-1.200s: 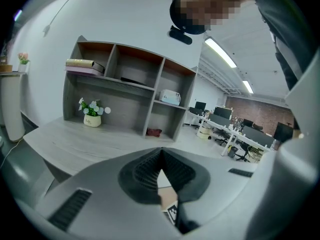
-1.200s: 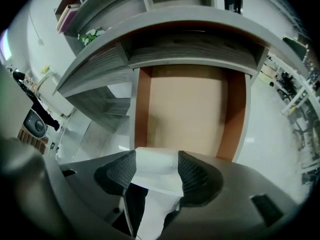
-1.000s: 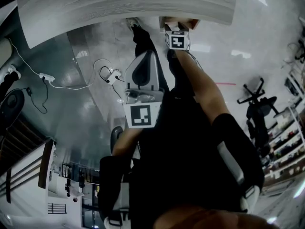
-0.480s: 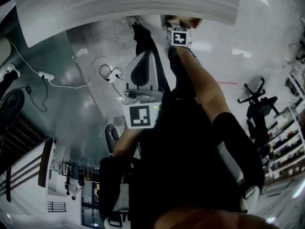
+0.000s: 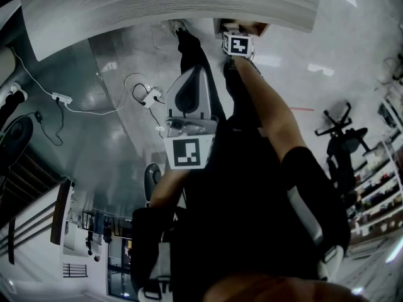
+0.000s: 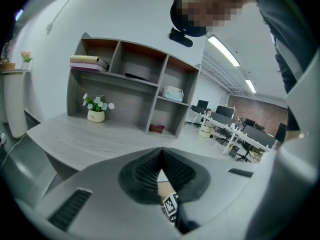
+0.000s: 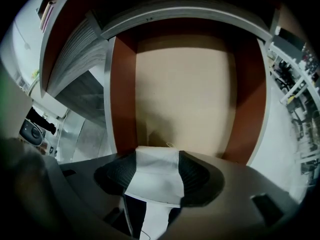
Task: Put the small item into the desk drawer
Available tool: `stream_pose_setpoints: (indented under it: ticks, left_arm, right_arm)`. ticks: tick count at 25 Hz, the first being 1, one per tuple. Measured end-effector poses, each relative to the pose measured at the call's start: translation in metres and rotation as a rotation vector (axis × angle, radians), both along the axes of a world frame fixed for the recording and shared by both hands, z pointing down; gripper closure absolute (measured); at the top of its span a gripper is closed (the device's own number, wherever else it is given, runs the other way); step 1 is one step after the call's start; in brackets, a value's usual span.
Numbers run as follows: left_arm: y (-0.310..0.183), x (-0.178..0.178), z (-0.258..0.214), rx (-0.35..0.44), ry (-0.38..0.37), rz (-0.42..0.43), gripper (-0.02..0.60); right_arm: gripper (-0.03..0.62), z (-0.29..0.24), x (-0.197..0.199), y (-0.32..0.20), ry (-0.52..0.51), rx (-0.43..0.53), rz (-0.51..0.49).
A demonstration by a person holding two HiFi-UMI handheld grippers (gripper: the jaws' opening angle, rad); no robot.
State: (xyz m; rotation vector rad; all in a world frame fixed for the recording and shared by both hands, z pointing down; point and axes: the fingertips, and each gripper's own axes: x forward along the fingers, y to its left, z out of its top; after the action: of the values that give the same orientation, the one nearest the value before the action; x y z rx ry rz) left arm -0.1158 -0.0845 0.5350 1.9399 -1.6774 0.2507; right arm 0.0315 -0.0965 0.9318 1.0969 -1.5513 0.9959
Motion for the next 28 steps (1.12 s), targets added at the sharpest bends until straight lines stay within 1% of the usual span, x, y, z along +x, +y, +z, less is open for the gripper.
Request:
stream_pose_setpoints:
  ticks: [9, 15, 20, 25, 28]
  left_arm:
    - [-0.001, 0.001, -0.001, 0.004, -0.007, 0.002, 0.584]
    - [0.001, 0.001, -0.007, 0.021, -0.014, -0.002, 0.584]
    - [0.002, 0.001, -0.02, 0.045, -0.02, -0.004, 0.584]
    - [-0.004, 0.006, -0.035, 0.09, -0.034, -0.006, 0.584]
    - [-0.003, 0.011, -0.046, 0.11, -0.041, -0.004, 0.584]
  right_arm:
    - [0.333, 0.0, -0.003, 0.001, -0.006, -0.013, -0.011]
    - [0.333, -0.005, 0.001, 0.004, -0.005, -0.008, 0.002]
    - [0.333, -0.026, 0.002, 0.007, -0.003, 0.007, -0.001]
    - [0.335, -0.057, -0.001, -0.008, -0.054, 0.04, 0.01]
    - [0.339, -0.079, 0.002, -0.008, -0.089, 0.045, 0.025]
